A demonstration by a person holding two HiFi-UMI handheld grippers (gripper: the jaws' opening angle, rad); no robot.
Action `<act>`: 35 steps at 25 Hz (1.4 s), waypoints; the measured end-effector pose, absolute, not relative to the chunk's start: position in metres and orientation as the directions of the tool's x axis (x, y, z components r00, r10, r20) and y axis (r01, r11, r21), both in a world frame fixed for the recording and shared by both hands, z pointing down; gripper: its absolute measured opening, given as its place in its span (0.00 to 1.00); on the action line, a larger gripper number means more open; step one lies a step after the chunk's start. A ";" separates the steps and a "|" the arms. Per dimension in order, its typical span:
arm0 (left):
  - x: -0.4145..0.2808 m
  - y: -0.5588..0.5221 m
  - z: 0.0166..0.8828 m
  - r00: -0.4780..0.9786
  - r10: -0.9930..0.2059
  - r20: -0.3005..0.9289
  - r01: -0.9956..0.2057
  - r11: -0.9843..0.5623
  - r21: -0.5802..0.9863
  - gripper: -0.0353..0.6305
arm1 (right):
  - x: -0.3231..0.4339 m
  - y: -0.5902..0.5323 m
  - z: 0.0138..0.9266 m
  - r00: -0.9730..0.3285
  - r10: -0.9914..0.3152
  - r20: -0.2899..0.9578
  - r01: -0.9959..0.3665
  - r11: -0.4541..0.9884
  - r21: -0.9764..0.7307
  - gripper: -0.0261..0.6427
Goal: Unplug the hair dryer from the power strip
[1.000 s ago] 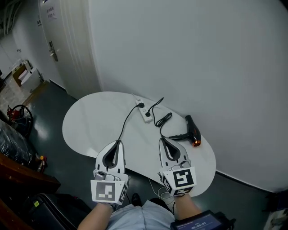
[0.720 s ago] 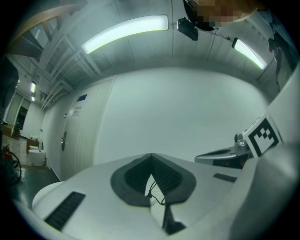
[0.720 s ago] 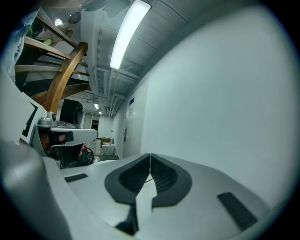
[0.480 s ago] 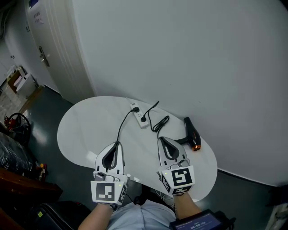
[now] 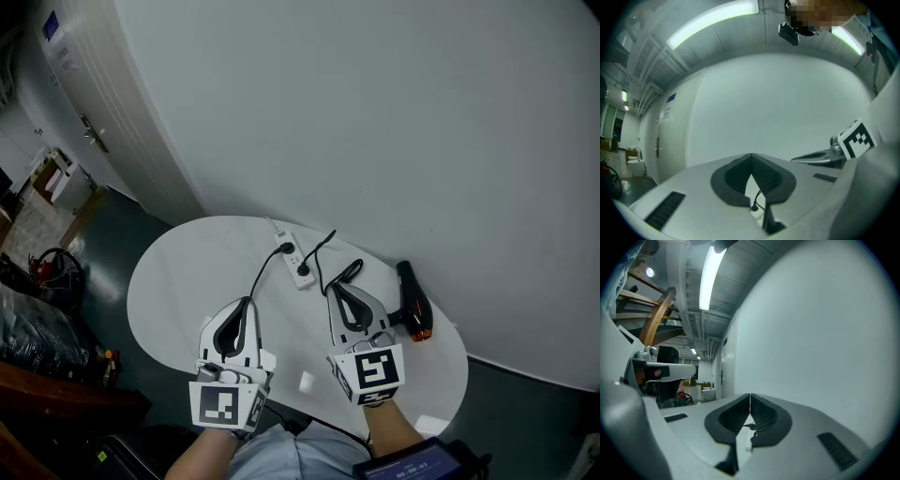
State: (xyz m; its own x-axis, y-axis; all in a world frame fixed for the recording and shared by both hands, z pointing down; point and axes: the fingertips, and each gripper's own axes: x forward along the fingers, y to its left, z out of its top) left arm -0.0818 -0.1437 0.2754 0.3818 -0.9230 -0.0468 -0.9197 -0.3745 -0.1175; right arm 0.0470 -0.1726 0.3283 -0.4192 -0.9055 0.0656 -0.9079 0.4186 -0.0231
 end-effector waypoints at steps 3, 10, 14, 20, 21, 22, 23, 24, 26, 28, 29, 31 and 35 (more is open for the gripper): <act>-0.081 -0.156 0.273 0.370 -0.928 -0.038 -0.923 -0.362 -0.133 0.05 | 0.046 -0.184 0.329 -0.433 -0.899 0.063 -0.901 0.431 -0.042 0.04; -0.081 -0.178 0.273 0.367 -0.930 -0.024 -0.923 -0.360 -0.138 0.05 | 0.041 -0.201 0.331 -0.451 -0.890 0.069 -0.892 0.449 -0.046 0.04; -0.085 -0.197 0.283 0.378 -0.926 -0.012 -0.919 -0.374 -0.123 0.05 | 0.038 -0.217 0.341 -0.437 -0.895 0.093 -0.900 0.436 -0.032 0.04; -0.092 -0.233 0.304 0.418 -0.908 0.005 -0.904 -0.417 -0.089 0.05 | 0.028 -0.244 0.374 -0.402 -0.901 0.163 -0.915 0.402 -0.032 0.04; -0.093 -0.239 0.307 0.423 -0.906 0.005 -0.903 -0.422 -0.080 0.05 | 0.025 -0.248 0.381 -0.398 -0.900 0.179 -0.916 0.399 -0.033 0.04; -0.095 -0.245 0.310 0.427 -0.904 0.006 -0.902 -0.427 -0.070 0.05 | 0.023 -0.253 0.388 -0.395 -0.898 0.195 -0.918 0.396 -0.034 0.04; -0.097 -0.251 0.314 0.431 -0.902 0.009 -0.901 -0.431 -0.061 0.05 | 0.020 -0.256 0.396 -0.391 -0.895 0.213 -0.919 0.393 -0.035 0.04; -0.099 -0.256 0.317 0.434 -0.901 0.015 -0.899 -0.434 -0.052 0.05 | 0.017 -0.260 0.403 -0.387 -0.893 0.231 -0.920 0.390 -0.037 0.04; -0.104 -0.266 0.325 0.440 -0.897 0.030 -0.897 -0.441 -0.034 0.05 | 0.012 -0.266 0.419 -0.377 -0.886 0.270 -0.924 0.381 -0.040 0.04; -0.106 -0.276 0.337 0.448 -0.893 0.048 -0.893 -0.449 -0.016 0.05 | 0.009 -0.272 0.440 -0.367 -0.875 0.314 -0.927 0.372 -0.047 0.04; -0.106 -0.282 0.345 0.452 -0.890 0.058 -0.891 -0.453 -0.008 0.05 | 0.008 -0.275 0.453 -0.364 -0.868 0.336 -0.928 0.369 -0.051 0.04; -0.106 -0.291 0.364 0.461 -0.883 0.085 -0.887 -0.462 0.009 0.05 | 0.005 -0.280 0.476 -0.363 -0.853 0.374 -0.928 0.369 -0.059 0.05; -0.105 -0.304 0.399 0.474 -0.867 0.153 -0.880 -0.473 0.046 0.05 | -0.003 -0.285 0.506 -0.365 -0.826 0.430 -0.926 0.368 -0.081 0.05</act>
